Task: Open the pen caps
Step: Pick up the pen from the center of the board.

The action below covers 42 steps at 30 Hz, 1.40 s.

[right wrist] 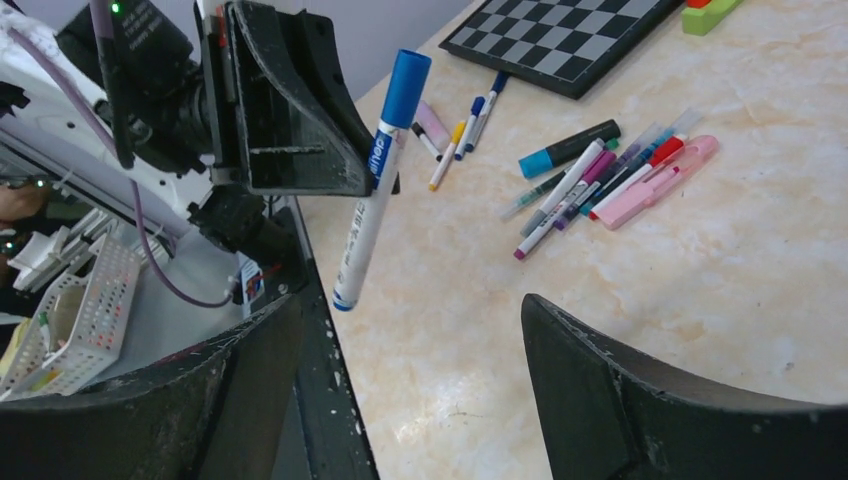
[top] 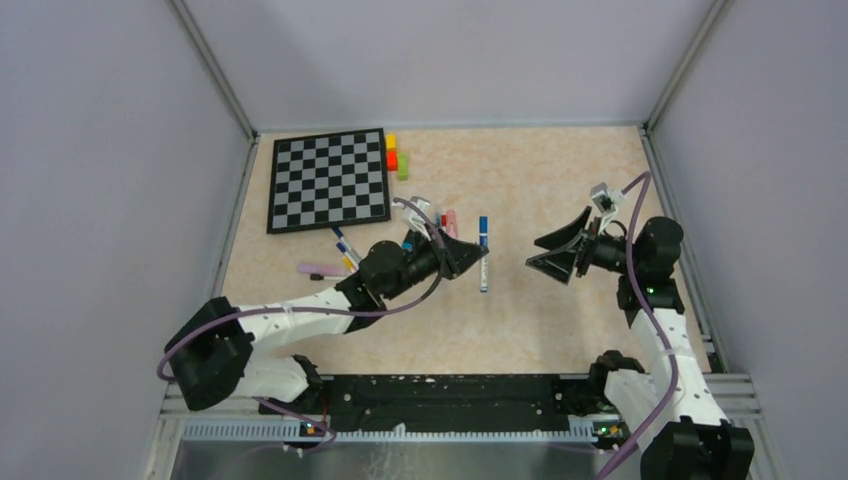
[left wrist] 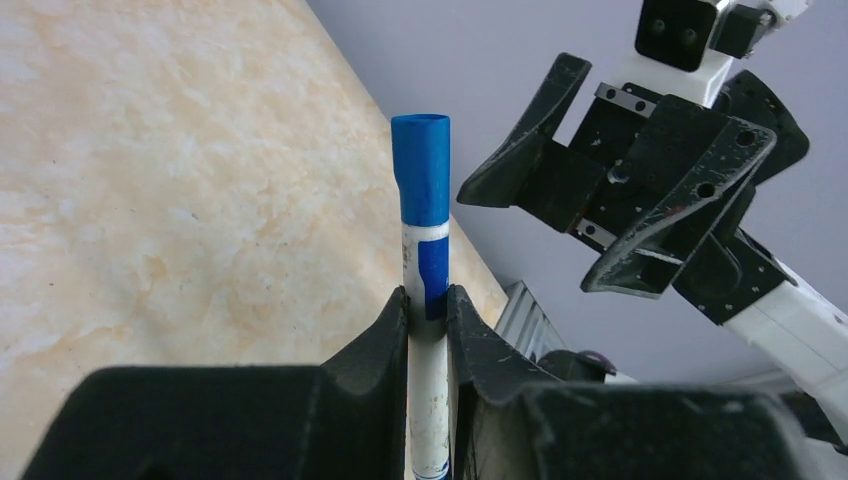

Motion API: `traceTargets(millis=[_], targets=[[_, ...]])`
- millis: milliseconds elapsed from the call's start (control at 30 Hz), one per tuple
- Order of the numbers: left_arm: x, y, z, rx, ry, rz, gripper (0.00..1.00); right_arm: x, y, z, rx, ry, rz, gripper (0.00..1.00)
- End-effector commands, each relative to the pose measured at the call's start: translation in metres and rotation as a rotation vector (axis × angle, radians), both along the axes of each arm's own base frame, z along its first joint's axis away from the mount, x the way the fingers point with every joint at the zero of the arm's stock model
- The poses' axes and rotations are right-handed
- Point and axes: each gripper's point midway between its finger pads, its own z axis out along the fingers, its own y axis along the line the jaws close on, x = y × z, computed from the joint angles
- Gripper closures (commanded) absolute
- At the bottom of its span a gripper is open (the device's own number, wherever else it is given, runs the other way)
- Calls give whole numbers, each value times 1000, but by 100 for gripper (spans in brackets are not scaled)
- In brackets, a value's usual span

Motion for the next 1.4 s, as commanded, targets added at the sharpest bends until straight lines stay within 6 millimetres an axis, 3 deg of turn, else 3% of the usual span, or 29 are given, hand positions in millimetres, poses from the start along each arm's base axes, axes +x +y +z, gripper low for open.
traceTargets(millis=[0, 367, 833, 967, 1000, 1067, 1100, 1200, 1367], targets=[[21, -12, 47, -161, -89, 121, 100, 9, 1, 14, 37, -12, -33, 23], [24, -44, 58, -189, -103, 190, 100, -1, 25, -7, 40, 48, 43, 30], [9, -68, 59, -171, -166, 186, 100, 2, 33, -7, 63, 85, 50, 41], [6, -75, 61, -166, -193, 181, 100, -2, 37, -8, 64, 86, 79, 56], [5, -76, 62, -163, -199, 181, 100, -3, 38, -7, 64, 81, 87, 64], [4, -76, 64, -156, -212, 185, 99, -4, 39, -5, 62, 69, 96, 91], [4, -75, 65, -154, -219, 189, 97, -5, 39, -5, 57, 64, 100, 100], [4, -68, 70, -149, -242, 209, 82, -7, 39, -5, 42, 41, 113, 100], [-6, -53, 86, -87, -366, 190, 33, -16, 38, -6, 13, -24, 155, 100]])
